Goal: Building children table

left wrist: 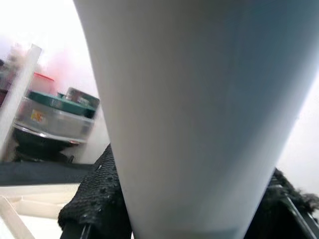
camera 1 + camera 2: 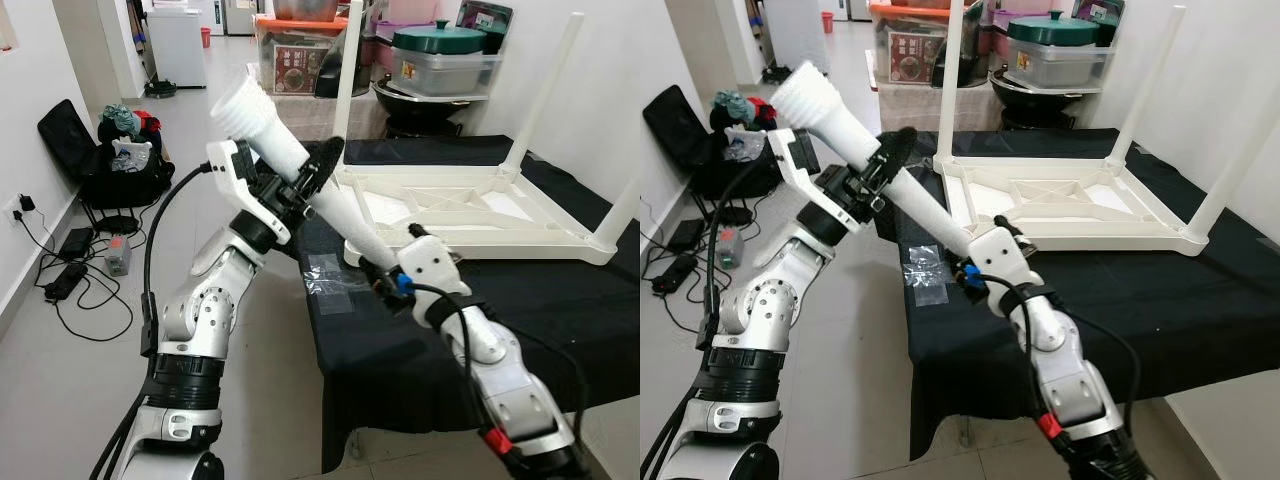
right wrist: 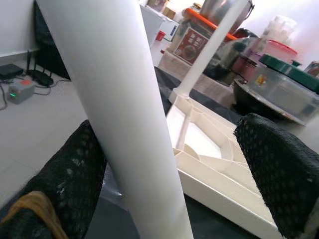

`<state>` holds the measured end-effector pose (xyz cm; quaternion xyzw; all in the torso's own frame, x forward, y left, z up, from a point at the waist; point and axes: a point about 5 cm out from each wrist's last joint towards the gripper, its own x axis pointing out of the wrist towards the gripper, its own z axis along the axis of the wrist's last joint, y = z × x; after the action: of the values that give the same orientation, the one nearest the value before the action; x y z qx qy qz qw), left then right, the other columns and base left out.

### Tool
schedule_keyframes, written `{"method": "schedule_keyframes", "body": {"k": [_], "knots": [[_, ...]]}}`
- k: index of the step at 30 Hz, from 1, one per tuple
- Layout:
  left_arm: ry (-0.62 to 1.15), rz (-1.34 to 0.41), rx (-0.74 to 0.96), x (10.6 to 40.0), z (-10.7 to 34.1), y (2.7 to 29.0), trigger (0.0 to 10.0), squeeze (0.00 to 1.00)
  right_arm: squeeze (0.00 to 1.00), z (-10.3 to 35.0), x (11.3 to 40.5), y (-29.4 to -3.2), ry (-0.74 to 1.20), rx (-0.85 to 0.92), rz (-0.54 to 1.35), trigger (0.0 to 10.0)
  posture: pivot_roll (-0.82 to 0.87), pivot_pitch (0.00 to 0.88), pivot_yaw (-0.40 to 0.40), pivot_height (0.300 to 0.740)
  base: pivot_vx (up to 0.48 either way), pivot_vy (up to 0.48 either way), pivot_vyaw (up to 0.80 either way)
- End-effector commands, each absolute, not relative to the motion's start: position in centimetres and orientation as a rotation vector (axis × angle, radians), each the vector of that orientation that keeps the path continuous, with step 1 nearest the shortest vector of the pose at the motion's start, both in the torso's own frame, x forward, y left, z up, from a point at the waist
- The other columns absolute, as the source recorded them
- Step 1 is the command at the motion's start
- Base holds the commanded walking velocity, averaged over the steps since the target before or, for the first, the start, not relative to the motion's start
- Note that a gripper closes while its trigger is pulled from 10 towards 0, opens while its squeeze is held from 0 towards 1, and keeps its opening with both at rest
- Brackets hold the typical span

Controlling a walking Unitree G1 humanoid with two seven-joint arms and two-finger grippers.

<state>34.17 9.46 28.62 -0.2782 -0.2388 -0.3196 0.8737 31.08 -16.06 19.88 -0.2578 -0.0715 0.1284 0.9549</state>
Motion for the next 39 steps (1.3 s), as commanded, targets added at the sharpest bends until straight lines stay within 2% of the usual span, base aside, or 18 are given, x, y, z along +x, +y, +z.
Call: {"method": "schedule_keyframes", "body": {"k": [1,3,6,7,8,9,10,13,16,17,19,20,21,22,23,25,36,39], "knots": [[-0.493,-0.49,-0.579,35.2,28.0,11.8,0.0,0.0,1.0,21.3,31.3,-19.1,-0.171,-0.531,0.154,10.0,0.03,0.0,-0.059,0.74,0.0,0.0,0.0],[-0.497,-0.361,-0.629,36.0,27.9,13.3,0.0,0.0,1.0,21.7,31.2,-20.3,-0.167,-0.488,0.128,10.0,0.03,0.0,-0.059,0.74,0.0,0.0,0.0],[-0.482,-0.28,-0.688,36.5,27.7,14.4,0.0,0.0,1.0,21.9,31.3,-20.7,-0.158,-0.396,0.107,10.0,0.03,0.0,-0.058,0.74,0.0,0.0,0.0],[-0.47,-0.229,-0.729,36.8,27.5,15.1,0.0,0.0,0.93,22.0,31.3,-20.9,-0.152,-0.332,0.095,10.0,0.03,0.0,-0.055,0.74,0.0,0.0,0.0],[-0.449,-0.171,-0.773,37.2,27.1,15.9,0.0,0.0,0.93,22.0,31.4,-20.8,-0.139,-0.206,0.093,10.0,0.03,0.0,-0.054,0.74,0.0,0.0,0.0],[-0.435,-0.138,-0.809,37.3,26.8,16.3,0.0,0.0,0.0,22.0,31.6,-20.7,-0.128,-0.099,0.086,10.0,0.03,0.0,-0.054,0.74,0.0,0.0,0.0],[-0.435,-0.138,-0.809,37.3,26.8,16.3,0.0,0.0,0.0,22.0,31.6,-20.7,-0.128,-0.099,0.086,10.0,0.03,0.0,-0.054,0.74,0.0,0.0,0.0],[-0.426,-0.104,-0.846,37.5,26.5,16.8,0.0,0.0,0.0,21.6,31.8,-20.2,-0.101,0.092,0.089,10.0,0.03,0.0,-0.054,0.74,0.0,0.0,0.0],[-0.428,-0.1,-0.846,37.5,26.5,16.8,0.0,0.0,0.0,21.4,31.9,-20.1,-0.097,0.115,0.093,10.0,0.03,0.0,-0.054,0.74,0.0,0.0,0.0],[-0.423,-0.078,-0.882,37.7,26.5,17.1,0.0,0.0,0.0,20.7,32.0,-19.4,-0.06,0.242,0.116,10.0,0.04,0.0,-0.056,0.74,0.0,0.0,0.0],[-0.423,-0.078,-0.882,37.7,26.5,17.1,0.0,0.0,0.0,20.7,32.0,-19.4,-0.06,0.242,0.116,10.0,0.04,0.0,-0.056,0.74,0.0,0.0,0.0],[-0.417,-0.049,-0.927,38.0,26.4,17.5,0.0,0.0,0.0,19.7,32.1,-18.8,-0.006,0.422,0.121,10.0,0.04,0.0,-0.056,0.74,0.0,0.0,0.0],[-0.417,-0.049,-0.927,38.0,26.4,17.5,0.0,0.0,0.0,19.7,32.1,-18.8,-0.006,0.422,0.121,10.0,0.04,0.0,-0.056,0.74,0.0,0.0,0.0],[-0.406,-0.019,-0.984,38.3,26.3,17.8,0.0,0.0,0.0,18.6,32.3,-18.3,0.052,0.584,0.109,10.0,0.04,0.0,-0.058,0.74,0.0,0.0,0.0],[-0.406,-0.019,-0.984,38.3,26.3,17.8,0.0,0.0,0.0,18.6,32.3,-18.3,0.052,0.584,0.109,10.0,0.04,0.0,-0.058,0.74,0.0,0.0,0.0],[-0.387,0.026,-1.065,38.7,26.1,18.3,0.0,0.0,0.0,16.8,32.5,-17.8,0.13,0.773,0.07,10.0,0.04,0.0,-0.058,0.74,0.0,0.0,0.0],[-0.278,-0.047,-1.187,39.3,25.3,17.0,0.0,0.0,0.0,15.9,33.1,-18.4,0.176,0.877,0.029,10.0,0.04,0.0,-0.057,0.74,0.0,0.0,0.0],[-0.23,-0.039,-1.227,39.4,24.1,16.4,0.0,0.0,0.0,16.5,33.4,-17.6,0.168,0.967,0.052,10.0,0.04,0.0,-0.059,0.74,0.0,0.0,0.0]]}}
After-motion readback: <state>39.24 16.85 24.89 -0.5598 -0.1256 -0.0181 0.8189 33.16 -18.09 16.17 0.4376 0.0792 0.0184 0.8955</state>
